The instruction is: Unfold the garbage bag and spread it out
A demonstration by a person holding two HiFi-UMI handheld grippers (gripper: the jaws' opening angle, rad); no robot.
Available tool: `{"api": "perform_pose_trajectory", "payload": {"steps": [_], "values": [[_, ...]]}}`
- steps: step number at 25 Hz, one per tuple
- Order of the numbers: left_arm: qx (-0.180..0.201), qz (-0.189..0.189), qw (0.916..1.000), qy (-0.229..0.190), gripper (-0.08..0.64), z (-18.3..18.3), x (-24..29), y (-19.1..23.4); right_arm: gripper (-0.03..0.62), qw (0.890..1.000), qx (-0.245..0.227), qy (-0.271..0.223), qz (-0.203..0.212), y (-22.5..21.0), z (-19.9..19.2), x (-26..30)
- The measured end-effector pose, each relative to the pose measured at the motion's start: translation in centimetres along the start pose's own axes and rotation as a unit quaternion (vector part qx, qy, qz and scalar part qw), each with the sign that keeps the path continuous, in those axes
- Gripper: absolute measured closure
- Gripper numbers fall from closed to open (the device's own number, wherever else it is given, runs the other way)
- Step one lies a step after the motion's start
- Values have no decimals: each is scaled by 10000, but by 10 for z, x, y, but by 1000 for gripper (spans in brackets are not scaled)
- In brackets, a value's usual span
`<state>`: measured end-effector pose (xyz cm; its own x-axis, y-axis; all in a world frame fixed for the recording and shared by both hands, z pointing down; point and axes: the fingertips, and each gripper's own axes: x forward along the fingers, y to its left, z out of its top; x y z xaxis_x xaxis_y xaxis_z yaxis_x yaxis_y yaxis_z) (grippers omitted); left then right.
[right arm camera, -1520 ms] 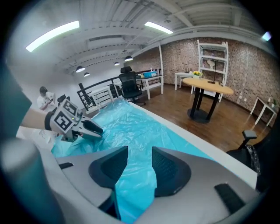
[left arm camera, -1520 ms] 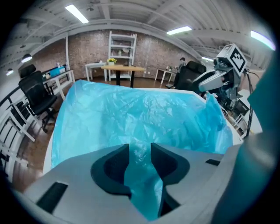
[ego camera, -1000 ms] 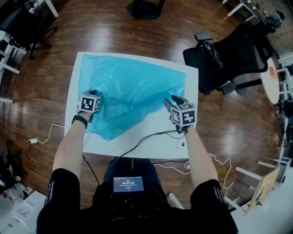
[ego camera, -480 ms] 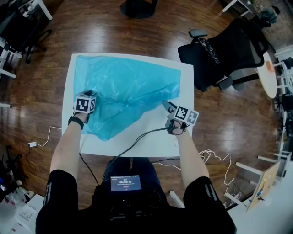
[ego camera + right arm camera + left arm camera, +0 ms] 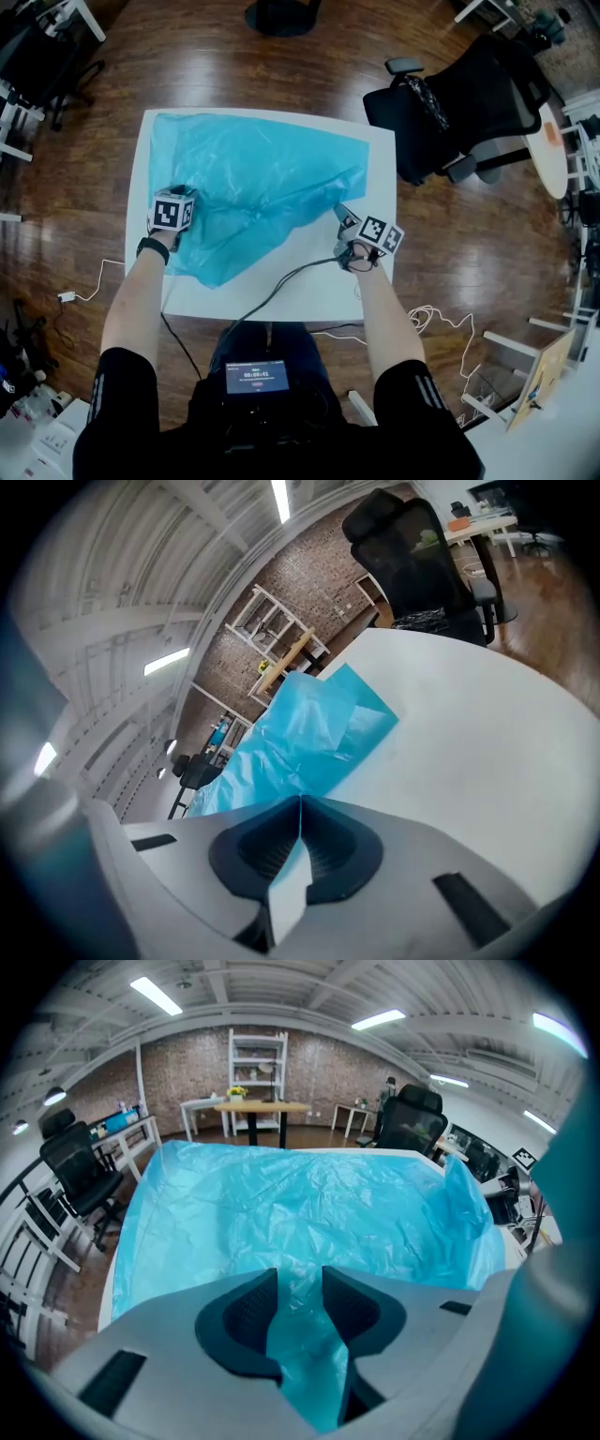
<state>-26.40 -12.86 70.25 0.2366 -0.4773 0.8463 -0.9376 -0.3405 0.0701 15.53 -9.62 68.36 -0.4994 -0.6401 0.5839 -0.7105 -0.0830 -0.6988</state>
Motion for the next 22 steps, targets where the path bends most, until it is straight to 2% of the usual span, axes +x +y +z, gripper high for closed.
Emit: {"api": "perform_pose_trajectory", "payload": {"steps": [1, 5, 10, 22], "values": [[-4, 4, 10000, 0, 399, 0, 0, 0, 574, 10000, -11, -38, 42, 2, 0, -1], [-5, 24, 10000, 6, 399, 1, -1, 0, 575, 9997, -156, -160, 54, 5, 1, -8], [-5, 28, 10000, 11, 399, 1, -2, 0, 577, 9977, -679, -72, 36, 14, 1, -13], [6, 51, 10000, 45, 399, 2, 0, 3, 577, 9988, -392, -195, -199, 8, -21, -65]]}}
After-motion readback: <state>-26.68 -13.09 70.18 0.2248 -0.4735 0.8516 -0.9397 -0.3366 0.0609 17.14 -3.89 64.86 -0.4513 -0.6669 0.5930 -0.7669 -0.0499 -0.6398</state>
